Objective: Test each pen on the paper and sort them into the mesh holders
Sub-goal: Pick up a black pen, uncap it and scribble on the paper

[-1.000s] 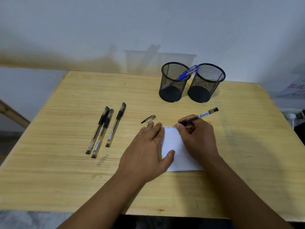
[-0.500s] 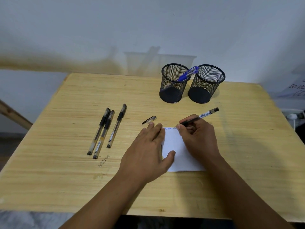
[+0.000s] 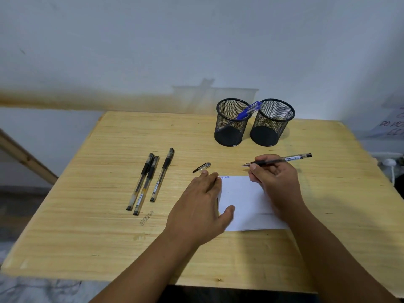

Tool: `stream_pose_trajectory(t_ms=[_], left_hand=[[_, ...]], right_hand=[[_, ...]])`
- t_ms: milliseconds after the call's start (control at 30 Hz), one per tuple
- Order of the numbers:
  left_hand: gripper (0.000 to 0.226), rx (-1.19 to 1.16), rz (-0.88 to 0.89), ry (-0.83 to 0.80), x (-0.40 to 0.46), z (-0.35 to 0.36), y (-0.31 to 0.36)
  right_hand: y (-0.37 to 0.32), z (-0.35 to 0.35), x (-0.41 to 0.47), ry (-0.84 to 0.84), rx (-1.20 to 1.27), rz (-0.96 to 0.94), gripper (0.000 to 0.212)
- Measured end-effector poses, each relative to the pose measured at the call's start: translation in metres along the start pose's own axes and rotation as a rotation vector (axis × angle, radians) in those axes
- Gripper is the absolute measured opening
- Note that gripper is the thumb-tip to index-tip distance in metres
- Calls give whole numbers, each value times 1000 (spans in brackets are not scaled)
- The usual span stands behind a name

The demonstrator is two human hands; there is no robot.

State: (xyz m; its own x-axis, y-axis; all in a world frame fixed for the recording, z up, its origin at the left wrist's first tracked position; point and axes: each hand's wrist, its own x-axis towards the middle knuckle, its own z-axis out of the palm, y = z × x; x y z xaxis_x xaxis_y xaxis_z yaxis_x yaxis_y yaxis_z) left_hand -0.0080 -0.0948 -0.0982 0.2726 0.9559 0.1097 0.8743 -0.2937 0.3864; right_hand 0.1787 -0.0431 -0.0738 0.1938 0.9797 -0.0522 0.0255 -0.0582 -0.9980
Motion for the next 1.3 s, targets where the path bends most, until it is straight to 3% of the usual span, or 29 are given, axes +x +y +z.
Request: stream_pose_trajectory(t_ms=[167,367,467,667,900,1000,1167,1300], left_hand=[[65,-47,4,43,-1,-1,1],[49,-160,-61,247,6,-12,0],[41,-149,-165,279,27,-20,-10],[33,-7,-227,74,53,-37,-17],[23,53,-223,49,61,-40,-24],[22,-53,-251,95,55,-46,-21],[11,-618,-354,225,34,-65,0],[9,-916,-423,261,14,-78,21]], right_hand=[[-10,-12,-10,-18,-17,-21,14],[-19,-22,-30,-13,-56,3,14],[-22,-27,-42,-24,-16,36,14],[-23,-39,-63,-3,10,37,14],[-22,-50,-72,-12,12,0,16],[-24,-49,-74,-25,23,-14,16],[-32,-44,-76,-54,67,-40,16],[-38,-39,-79,-78,115,-49,19]])
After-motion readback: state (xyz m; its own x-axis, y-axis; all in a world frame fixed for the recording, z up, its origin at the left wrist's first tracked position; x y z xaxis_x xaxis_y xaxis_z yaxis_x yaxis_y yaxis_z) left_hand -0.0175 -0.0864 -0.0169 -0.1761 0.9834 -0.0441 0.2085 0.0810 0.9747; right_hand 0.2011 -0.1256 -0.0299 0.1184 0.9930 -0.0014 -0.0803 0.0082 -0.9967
